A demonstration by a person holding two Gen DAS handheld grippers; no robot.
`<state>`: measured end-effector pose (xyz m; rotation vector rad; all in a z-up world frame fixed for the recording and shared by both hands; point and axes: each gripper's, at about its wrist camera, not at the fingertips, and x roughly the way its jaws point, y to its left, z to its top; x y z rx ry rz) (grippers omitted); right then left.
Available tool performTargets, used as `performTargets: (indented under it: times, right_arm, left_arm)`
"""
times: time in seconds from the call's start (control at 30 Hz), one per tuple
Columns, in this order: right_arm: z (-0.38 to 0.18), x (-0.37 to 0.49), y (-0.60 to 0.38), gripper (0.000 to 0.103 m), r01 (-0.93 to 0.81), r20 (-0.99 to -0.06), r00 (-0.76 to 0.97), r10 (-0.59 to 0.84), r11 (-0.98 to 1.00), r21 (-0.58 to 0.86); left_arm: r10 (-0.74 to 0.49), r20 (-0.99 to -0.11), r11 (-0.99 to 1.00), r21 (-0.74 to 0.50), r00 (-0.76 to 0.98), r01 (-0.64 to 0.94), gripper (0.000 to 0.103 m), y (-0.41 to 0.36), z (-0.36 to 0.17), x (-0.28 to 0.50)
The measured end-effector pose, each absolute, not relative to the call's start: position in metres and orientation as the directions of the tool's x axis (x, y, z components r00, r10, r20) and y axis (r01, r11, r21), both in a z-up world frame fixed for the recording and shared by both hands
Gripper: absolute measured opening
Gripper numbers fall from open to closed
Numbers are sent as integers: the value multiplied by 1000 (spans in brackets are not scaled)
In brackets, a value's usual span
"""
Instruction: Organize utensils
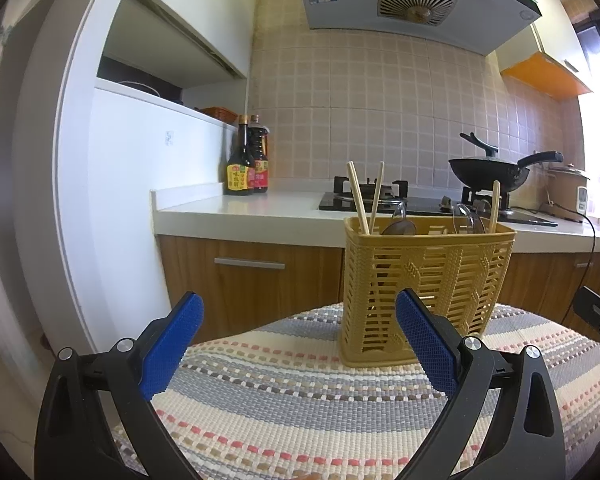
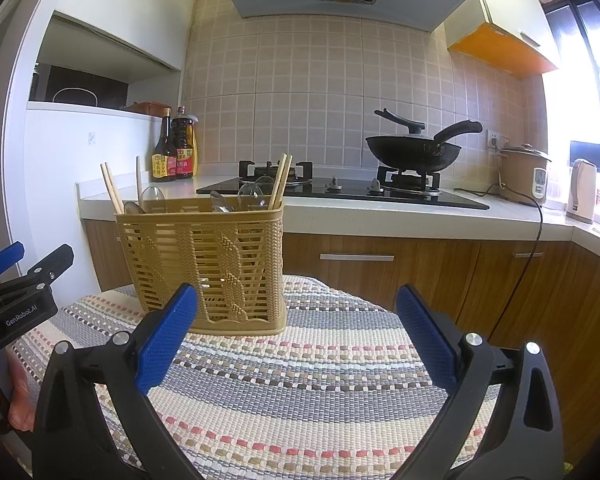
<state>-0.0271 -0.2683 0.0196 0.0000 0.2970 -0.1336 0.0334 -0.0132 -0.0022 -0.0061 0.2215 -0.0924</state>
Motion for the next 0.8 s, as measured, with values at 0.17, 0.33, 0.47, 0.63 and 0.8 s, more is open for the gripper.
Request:
performTargets:
  times: [0.17, 0.33, 0.47, 0.63, 0.8]
  right_arm:
    - [20, -27, -269, 95, 133, -291, 947, -133, 991, -18]
    - [19, -27, -268, 95, 132, -291, 947, -133, 991, -23]
    - [19, -27, -268, 95, 133, -291, 947, -134, 991, -21]
    - [19, -27, -268, 95, 132, -292, 947, -133, 991, -22]
    - [19, -27, -268, 95, 133, -294, 946, -134, 991, -23]
  left_arm:
    - [-93, -222, 996, -16, 971, 92, 94, -13, -3, 34]
    - [-95, -222, 995, -14, 970, 94, 94, -13, -2, 32]
    - [-95, -222, 995, -13, 970, 94, 94, -13, -2, 32]
    - [-95, -222, 995, -5, 970, 96, 95, -13, -2, 32]
    - [-95, -224, 995, -2, 970, 97, 95, -13, -3, 33]
